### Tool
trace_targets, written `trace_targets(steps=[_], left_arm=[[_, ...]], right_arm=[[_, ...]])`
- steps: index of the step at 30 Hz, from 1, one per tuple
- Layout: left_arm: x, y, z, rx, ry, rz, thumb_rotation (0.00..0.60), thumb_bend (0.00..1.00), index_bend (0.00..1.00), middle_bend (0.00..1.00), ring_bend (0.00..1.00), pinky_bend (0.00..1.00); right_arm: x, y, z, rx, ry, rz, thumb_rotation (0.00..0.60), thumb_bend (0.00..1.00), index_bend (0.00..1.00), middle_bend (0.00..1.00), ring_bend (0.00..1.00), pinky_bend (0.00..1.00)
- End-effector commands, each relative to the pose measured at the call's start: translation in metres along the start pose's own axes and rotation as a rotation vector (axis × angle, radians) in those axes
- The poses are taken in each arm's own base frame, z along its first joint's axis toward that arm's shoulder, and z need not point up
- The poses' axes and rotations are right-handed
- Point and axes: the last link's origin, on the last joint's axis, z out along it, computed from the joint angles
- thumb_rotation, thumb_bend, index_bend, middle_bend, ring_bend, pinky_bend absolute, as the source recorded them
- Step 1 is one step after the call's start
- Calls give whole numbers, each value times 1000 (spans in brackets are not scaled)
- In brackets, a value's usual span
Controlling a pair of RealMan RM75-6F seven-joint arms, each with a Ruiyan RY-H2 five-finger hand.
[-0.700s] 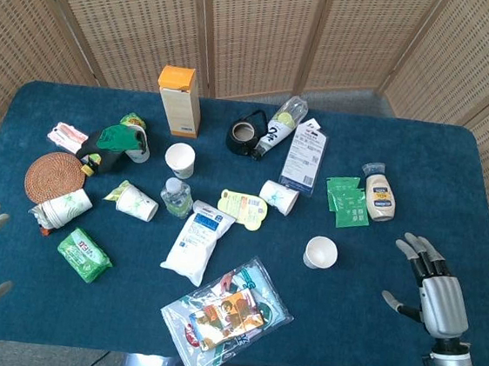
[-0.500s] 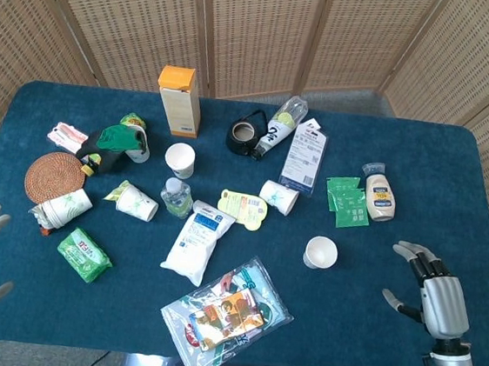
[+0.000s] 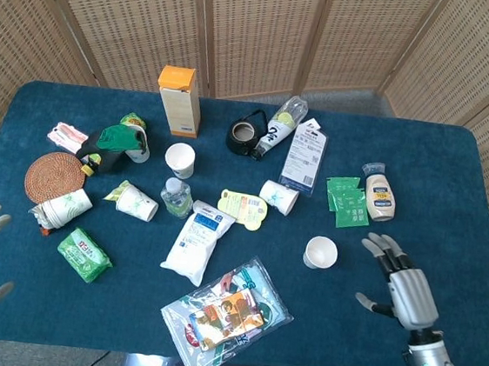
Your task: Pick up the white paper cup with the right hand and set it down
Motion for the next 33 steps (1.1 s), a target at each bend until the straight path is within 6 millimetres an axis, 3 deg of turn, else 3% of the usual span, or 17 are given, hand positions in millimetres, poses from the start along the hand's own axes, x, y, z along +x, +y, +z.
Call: trace_targets(steps=[1, 7, 15, 26, 33], left_arm=[[0, 0, 0, 0, 0, -2, 600, 241, 0, 0, 0, 0], [2, -2, -1, 1, 2, -12, 600, 240, 0, 0, 0, 0], [5, -4, 0, 4, 6, -27, 600, 240, 0, 0, 0, 0], [3, -3, 2, 7, -4, -27, 600, 240, 0, 0, 0, 0], [1, -2, 3, 8, -11, -18, 600, 240, 0, 0, 0, 0]], right_arm=[[-13, -16, 25, 33, -63, 3, 600, 158, 121, 113, 81, 280], [-30, -27, 51, 30, -133, -23, 600, 157, 90, 37, 6, 223], [-43, -30, 68, 18, -156, -36, 600, 159, 94, 38, 4, 221], [-59, -26, 74, 2, -165, -11, 600, 185, 227, 165, 43, 230], [-62, -21, 75, -17, -148, -4, 600, 278, 313, 249, 88, 235]])
